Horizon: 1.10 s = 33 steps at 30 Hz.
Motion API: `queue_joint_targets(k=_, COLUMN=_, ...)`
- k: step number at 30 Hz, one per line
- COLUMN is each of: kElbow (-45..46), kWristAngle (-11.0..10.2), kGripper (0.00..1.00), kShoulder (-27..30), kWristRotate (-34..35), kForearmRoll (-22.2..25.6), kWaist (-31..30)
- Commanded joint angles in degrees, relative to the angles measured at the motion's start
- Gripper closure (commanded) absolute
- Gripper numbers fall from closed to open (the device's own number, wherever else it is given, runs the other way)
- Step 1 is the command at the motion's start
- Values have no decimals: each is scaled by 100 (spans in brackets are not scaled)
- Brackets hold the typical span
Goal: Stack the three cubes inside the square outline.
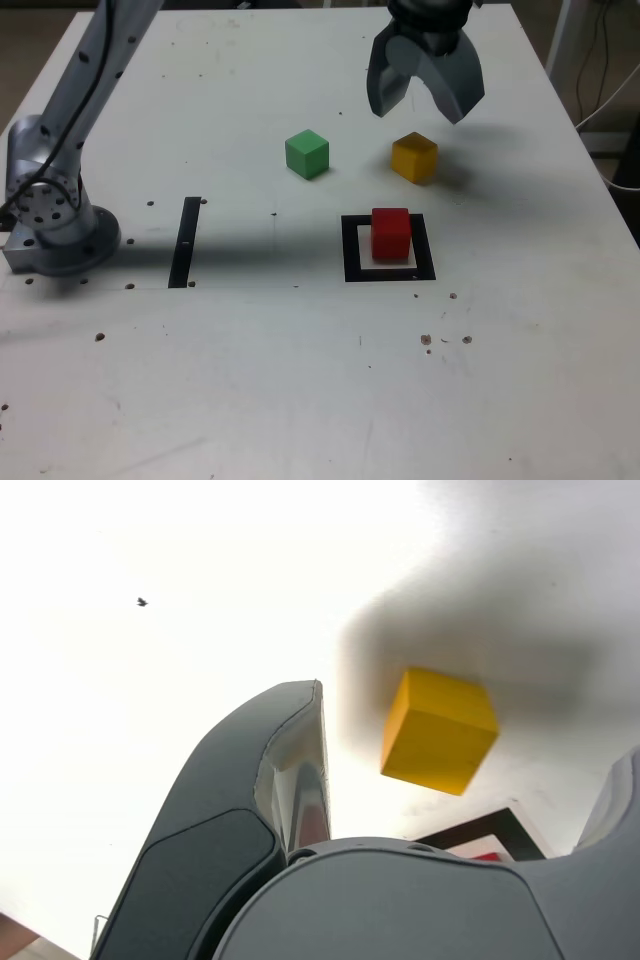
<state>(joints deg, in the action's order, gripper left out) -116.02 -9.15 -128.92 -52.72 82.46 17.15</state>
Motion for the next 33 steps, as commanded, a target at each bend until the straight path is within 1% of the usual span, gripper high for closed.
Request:
queue_joint_targets(k=1, kElbow=78, kWristAngle=-33, kGripper=1, kShoulder=54, kWristRotate=-10, kForearmRoll=-85, kWaist=-10)
queue_joint_targets(k=15, kElbow=748, kWristAngle=-51, kGripper=1, kShoulder=17, kWristRotate=91, kForearmRoll=-687, kWaist=-160)
queue_joint_targets(k=21, kElbow=996, kWristAngle=-131, kGripper=2, kShoulder=7, kWristRotate=221, kForearmRoll=-878, kWaist=-313)
queue_joint_targets(k=25, kElbow=1076, kWristAngle=-192, kGripper=5, kShoulder=-2, kWristRotate=309, kForearmRoll=-943, kWaist=-386)
queue_joint_targets(k=28, kElbow=1089, kWristAngle=-246, kGripper=9, kShoulder=-18, kWristRotate=370, kForearmRoll=-956, kWaist=-425)
queue_joint_targets(k=33, kElbow=1099, kWristAngle=-361, kGripper=19, kShoulder=-32, kWristRotate=474, kForearmRoll=-972, kWaist=-476)
